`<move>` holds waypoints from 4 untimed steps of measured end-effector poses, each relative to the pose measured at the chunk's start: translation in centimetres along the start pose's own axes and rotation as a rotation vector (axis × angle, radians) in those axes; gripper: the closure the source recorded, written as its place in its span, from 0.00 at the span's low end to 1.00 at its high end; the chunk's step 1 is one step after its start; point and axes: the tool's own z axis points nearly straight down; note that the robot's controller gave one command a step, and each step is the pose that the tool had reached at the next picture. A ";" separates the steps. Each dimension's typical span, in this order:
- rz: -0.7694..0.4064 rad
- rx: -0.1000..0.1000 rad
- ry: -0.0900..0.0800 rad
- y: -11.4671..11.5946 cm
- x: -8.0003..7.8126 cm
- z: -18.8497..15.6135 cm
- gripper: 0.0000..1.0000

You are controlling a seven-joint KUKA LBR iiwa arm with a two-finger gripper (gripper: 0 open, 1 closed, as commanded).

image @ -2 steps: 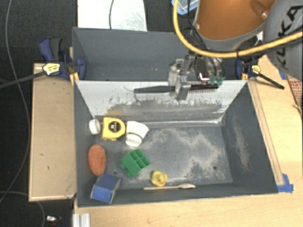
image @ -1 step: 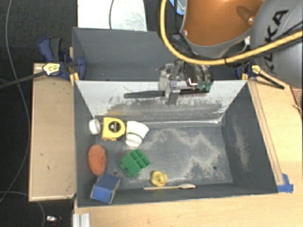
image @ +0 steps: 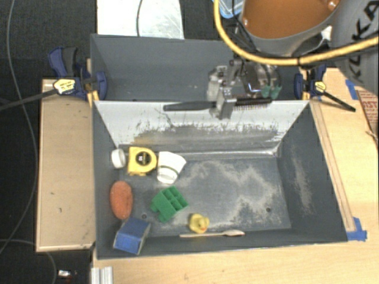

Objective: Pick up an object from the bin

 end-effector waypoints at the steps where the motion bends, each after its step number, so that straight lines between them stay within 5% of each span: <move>1: 0.018 -0.002 0.001 1.3 -0.2 -1.6 0.00; 3: 0.011 -0.002 -0.007 1.9 0.5 -4.8 0.00; 4: 0.011 0.000 0.003 1.9 0.5 -5.7 0.00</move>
Offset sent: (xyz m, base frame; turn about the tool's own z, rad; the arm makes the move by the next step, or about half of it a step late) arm -0.0095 0.0109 0.0475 0.0052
